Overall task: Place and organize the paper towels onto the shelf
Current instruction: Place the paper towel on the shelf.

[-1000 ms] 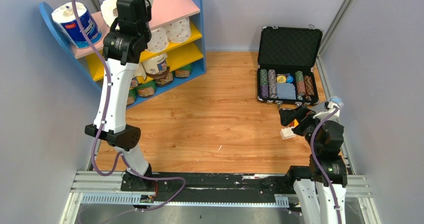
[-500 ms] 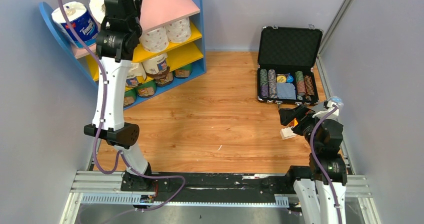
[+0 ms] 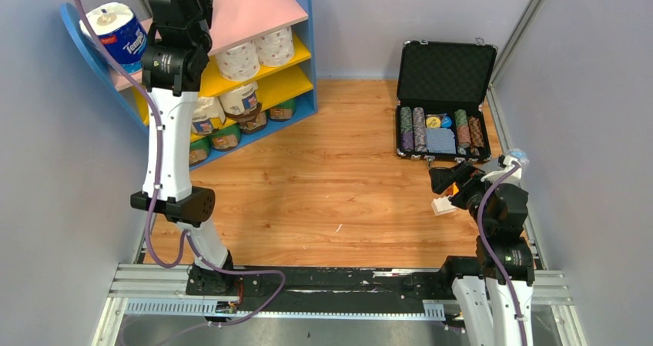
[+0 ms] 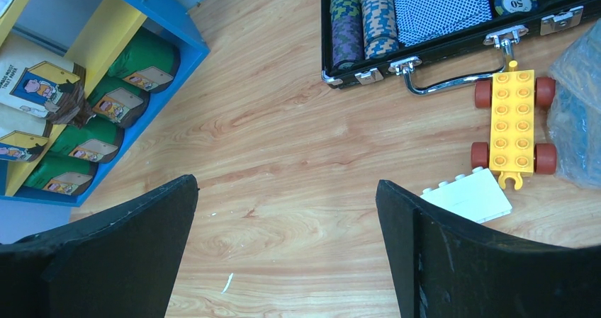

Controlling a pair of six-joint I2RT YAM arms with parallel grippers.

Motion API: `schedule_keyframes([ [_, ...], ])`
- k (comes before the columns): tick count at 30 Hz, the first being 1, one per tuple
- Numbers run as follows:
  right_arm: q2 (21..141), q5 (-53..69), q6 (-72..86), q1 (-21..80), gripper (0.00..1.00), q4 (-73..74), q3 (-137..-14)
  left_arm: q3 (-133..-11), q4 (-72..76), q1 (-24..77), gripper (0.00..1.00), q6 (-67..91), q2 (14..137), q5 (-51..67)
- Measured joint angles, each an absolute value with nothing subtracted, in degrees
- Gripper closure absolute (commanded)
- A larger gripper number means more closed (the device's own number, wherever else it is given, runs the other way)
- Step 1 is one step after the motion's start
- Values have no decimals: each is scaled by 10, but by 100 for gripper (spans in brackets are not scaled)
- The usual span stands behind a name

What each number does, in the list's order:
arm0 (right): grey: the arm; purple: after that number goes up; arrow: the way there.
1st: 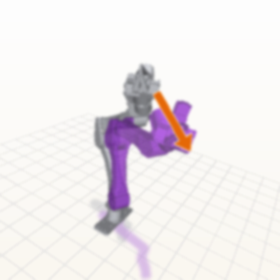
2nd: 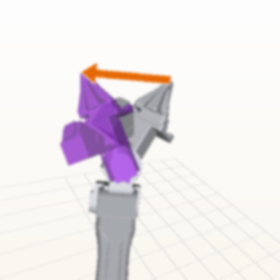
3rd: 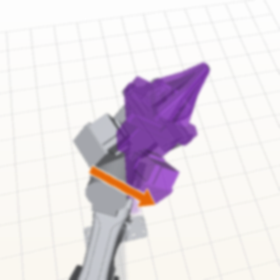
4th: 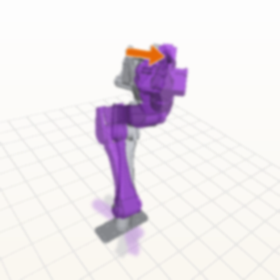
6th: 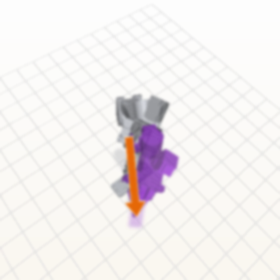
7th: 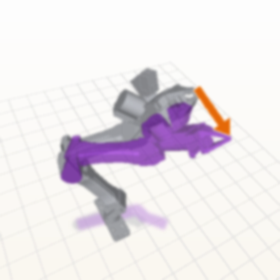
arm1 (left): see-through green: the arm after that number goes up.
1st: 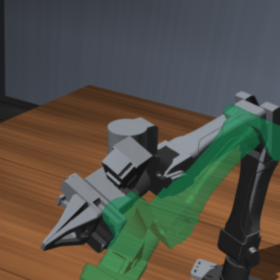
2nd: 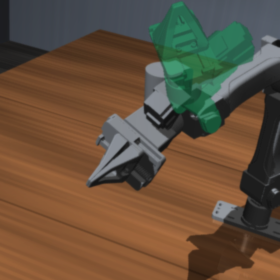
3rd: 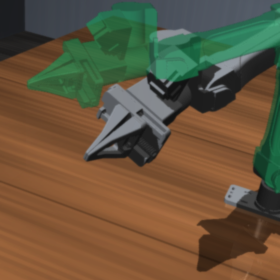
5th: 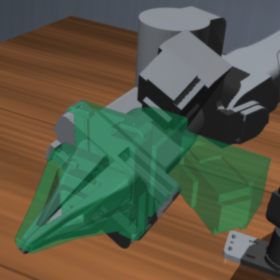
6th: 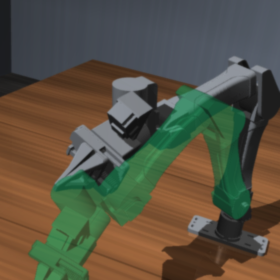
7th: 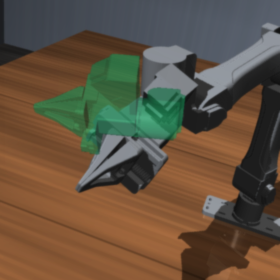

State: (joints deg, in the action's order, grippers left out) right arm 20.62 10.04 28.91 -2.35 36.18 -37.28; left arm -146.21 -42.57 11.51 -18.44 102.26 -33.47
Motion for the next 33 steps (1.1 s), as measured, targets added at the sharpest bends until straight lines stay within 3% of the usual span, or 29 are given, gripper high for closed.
schedule_keyframes([
  [16,212,100,289,-23,0,362,-373,-1442,-394,113,8,-176,1013,-277],
  [33,258,97,289,-23,0,365,-373,-1464,-267,34,10,-222,1117,-222],
])
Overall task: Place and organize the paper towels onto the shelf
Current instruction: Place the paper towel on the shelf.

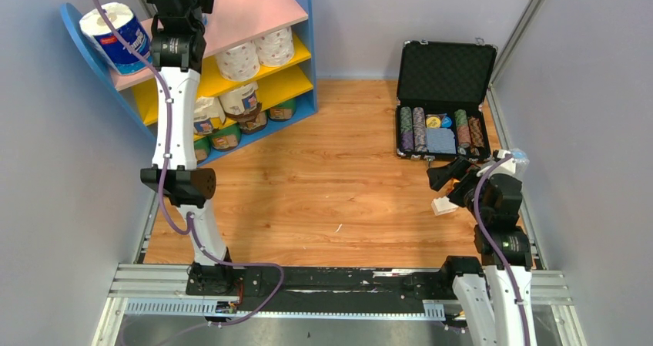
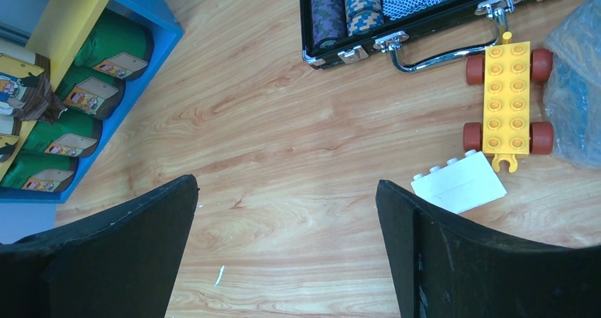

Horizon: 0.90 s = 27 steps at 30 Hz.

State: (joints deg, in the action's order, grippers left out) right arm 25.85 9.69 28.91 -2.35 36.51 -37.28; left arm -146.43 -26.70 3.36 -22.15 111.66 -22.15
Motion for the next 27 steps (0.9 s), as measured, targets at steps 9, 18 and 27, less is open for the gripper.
schedule_keyframes([
  [9,275,93,289,-23,0,368,-373,-1460,-256,14,28,-203,1133,-175],
  [18,270,93,290,-23,0,373,-373,-1460,-275,14,45,-191,1122,-198],
  [27,265,93,290,-23,0,373,-373,-1482,-325,17,48,-186,1114,-236],
])
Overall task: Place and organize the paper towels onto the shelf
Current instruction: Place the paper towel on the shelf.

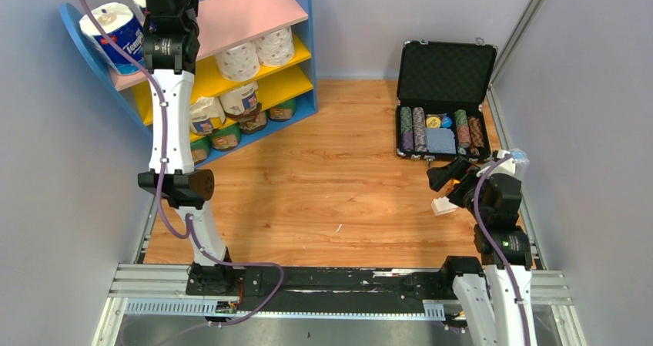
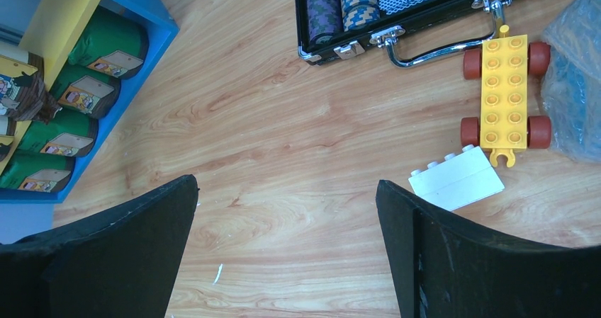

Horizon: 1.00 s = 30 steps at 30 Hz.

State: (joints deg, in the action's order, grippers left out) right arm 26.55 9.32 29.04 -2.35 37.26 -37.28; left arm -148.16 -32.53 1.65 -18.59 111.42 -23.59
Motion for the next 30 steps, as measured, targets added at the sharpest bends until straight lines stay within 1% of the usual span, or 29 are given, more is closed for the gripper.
schedule_keyframes([
  [5,264,93,290,-23,0,373,-373,-1488,-343,25,45,-191,1112,-251],
  [7,263,93,290,-23,0,373,-373,-1490,-350,30,42,-192,1109,-252],
  [11,261,93,290,-23,0,373,-373,-1490,-364,36,33,-192,1103,-252],
  [14,260,93,290,-23,0,373,-373,-1490,-370,39,29,-191,1100,-252],
  [19,258,93,290,-23,0,373,-373,-1486,-370,41,15,-185,1094,-249],
  [21,256,93,290,-23,0,372,-373,-1483,-369,41,12,-180,1089,-245],
  [26,253,94,290,-23,0,373,-373,-1461,-360,41,7,-163,1067,-226],
  [27,251,94,290,-23,0,372,-373,-1452,-357,41,5,-156,1059,-220],
  [30,250,94,288,-23,0,373,-374,-1406,-341,41,3,-135,1019,-192],
])
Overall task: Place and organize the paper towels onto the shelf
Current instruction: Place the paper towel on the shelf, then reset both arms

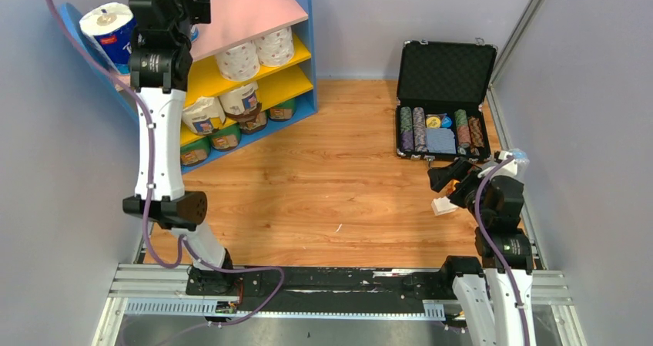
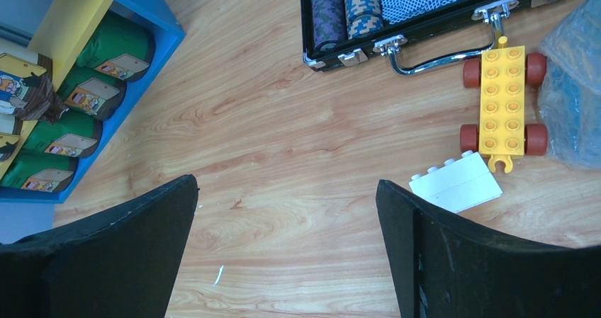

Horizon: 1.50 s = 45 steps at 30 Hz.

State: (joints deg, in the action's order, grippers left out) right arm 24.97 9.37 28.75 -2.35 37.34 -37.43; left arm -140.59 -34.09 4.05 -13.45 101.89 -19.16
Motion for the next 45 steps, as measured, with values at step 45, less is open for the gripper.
schedule_keyframes([
  [45,20,-172,197,-15,0,332,-409,-370,-105,41,0,126,5,-258],
])
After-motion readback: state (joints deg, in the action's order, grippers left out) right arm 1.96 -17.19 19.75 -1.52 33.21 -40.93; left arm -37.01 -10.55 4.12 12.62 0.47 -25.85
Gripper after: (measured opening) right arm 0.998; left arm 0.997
